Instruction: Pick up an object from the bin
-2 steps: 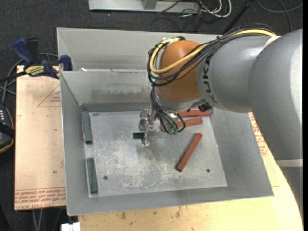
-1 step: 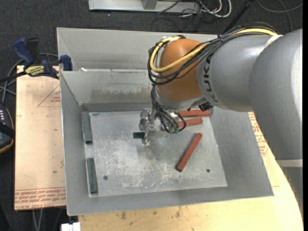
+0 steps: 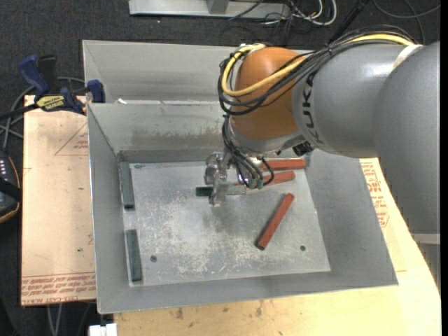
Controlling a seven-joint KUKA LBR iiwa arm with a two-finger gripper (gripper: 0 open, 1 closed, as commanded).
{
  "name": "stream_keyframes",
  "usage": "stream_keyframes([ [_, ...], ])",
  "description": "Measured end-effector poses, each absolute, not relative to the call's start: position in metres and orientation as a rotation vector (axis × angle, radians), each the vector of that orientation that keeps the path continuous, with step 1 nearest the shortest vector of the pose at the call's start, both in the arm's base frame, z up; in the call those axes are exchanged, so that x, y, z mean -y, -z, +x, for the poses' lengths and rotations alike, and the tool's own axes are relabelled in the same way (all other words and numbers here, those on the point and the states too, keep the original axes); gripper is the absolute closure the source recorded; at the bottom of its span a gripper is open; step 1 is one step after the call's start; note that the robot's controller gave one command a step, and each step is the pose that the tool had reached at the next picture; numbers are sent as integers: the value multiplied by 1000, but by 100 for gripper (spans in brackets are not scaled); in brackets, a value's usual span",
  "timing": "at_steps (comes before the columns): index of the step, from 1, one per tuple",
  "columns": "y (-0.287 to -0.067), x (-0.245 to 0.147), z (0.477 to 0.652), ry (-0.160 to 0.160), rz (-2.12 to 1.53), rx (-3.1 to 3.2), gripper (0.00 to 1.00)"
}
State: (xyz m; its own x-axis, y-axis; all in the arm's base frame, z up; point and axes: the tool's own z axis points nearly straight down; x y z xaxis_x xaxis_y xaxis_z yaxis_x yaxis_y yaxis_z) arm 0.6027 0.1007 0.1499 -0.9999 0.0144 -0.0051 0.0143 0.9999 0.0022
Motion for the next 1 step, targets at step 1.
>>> stream_keyframes([
  [1,-187,-101,604,-4,23,-3134,100],
])
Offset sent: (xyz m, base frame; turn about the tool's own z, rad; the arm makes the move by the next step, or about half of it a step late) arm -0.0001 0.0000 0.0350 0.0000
